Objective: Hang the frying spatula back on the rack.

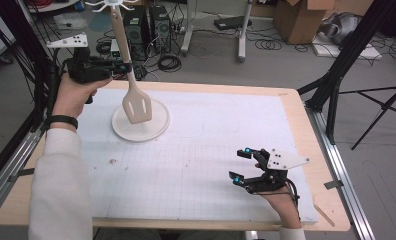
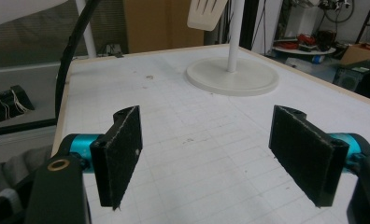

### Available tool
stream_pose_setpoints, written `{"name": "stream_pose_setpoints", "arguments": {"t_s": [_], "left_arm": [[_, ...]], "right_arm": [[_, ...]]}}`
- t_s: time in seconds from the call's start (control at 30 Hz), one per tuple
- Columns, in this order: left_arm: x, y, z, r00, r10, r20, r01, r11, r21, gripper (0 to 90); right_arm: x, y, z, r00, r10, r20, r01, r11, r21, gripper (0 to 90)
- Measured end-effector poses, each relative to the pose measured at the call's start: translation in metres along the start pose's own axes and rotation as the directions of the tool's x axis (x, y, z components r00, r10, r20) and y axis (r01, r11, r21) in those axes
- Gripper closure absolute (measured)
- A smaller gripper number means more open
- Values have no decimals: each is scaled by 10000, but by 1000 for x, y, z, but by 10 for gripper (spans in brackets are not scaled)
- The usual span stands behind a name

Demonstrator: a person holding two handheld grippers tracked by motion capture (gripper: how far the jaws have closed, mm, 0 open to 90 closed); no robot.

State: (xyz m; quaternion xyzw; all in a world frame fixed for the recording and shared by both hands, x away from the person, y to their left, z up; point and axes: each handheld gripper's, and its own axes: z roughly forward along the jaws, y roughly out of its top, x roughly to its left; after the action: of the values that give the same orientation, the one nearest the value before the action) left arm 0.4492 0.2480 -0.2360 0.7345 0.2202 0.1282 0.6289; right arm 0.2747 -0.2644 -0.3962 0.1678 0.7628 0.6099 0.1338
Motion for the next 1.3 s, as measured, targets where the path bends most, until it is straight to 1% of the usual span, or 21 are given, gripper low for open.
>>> {"name": "stream_pose_setpoints", "arguments": {"t_s": [0.07, 0.1, 0.17, 0.23, 0.3, 0.33, 0.4, 0.43, 0.5, 0.53, 0.6, 0.7, 0.73, 0.8, 0.93, 1.0, 1.07, 1.1, 1.13, 1.23, 1.3], "left_arm": [[0, 0, 1, 9999, -60, -133, 58, 9999, -110, 768], [0, 1, 1, 9996, -227, -168, 222, 9993, -297, 741], [-1, 2, 0, 9989, -307, -361, 293, 9988, -386, 663], [-2, 2, -1, 9973, -499, -546, 485, 9985, -253, 573], [-4, 2, -3, 9933, -622, -973, 631, 9980, 69, 509], [-6, 0, -5, 9918, -567, -1147, 587, 9982, 138, 448], [-11, -4, -11, 9911, -363, -1284, 394, 9990, 221, 398], [-15, -7, -13, 9889, -237, -1470, 283, 9992, 293, 358], [-24, -14, -19, 9869, 107, -1611, -34, 9990, 450, 300], [-29, -18, -22, 9880, 208, -1533, -132, 9986, 505, 287], [-37, -26, -27, 9900, 334, -1373, -256, 9980, 584, 275], [-53, -43, -37, 9950, 545, -832, -509, 9977, 446, 260], [-59, -49, -38, 9956, 659, -670, -632, 9971, 414, 257], [-70, -61, -41, 9947, 967, -355, -950, 9944, 453, 250], [-91, -90, -42, 9928, 1199, -38, -1195, 9912, 568, 236], [-102, -108, -42, 9918, 1273, 143, -1279, 9904, 533, 227], [-112, -124, -42, 9912, 1304, 225, -1315, 9896, 590, 224], [-117, -132, -41, 9912, 1296, 262, -1309, 9897, 574, 224], [-122, -139, -41, 9915, 1257, 335, -1276, 9898, 627, 225], [-136, -158, -39, 9922, 1107, 574, -1137, 9921, 523, 232], [-143, -167, -39, 9915, 1125, 656, -1162, 9917, 546, 231]], "right_arm": [[0, 0, 0, 10000, 45, 19, -45, 10000, 18, 251], [0, 0, 0, 10000, 48, 13, -48, 10000, 0, 252], [0, 0, -1, 10000, 42, 27, -42, 10000, -25, 254], [0, 0, -2, 10000, 30, 6, -30, 10000, -54, 263], [0, 0, -2, 10000, 9, 2, -9, 9999, -138, 266], [0, 0, -2, 9999, 128, -70, -129, 9998, -172, 266], [0, 0, -2, 9998, 186, -91, -188, 9996, -213, 266], [-1, -1, -2, 9999, 112, -52, -113, 9997, -203, 266], [-1, -1, -1, 9999, 169, -15, -169, 9996, -224, 266], [-1, -1, -1, 9995, 303, -59, -304, 9994, -170, 266], [-1, -2, 1, 9997, 260, -8, -260, 9995, -150, 266], [1, -3, 4, 9995, 304, -34, -304, 9995, 31, 266], [2, -3, 5, 9997, 260, -39, -260, 9996, 63, 266], [3, -4, 6, 9997, 224, -37, -223, 9997, 136, 265], [-1, -4, 7, 9994, 315, 110, -316, 9994, 123, 266], [-3, -4, 7, 9992, 354, 163, -356, 9993, 117, 266], [-5, -4, 6, 9989, 331, 326, -333, 9994, 56, 267], [-5, -4, 5, 9984, 414, 376, -418, 9991, 84, 267], [-6, -4, 4, 9983, 386, 429, -389, 9992, 64, 268], [-8, -4, 3, 9974, 483, 537, -488, 9988, 77, 267], [-9, -5, 2, 9970, 649, 430, -655, 9978, 121, 264]]}}
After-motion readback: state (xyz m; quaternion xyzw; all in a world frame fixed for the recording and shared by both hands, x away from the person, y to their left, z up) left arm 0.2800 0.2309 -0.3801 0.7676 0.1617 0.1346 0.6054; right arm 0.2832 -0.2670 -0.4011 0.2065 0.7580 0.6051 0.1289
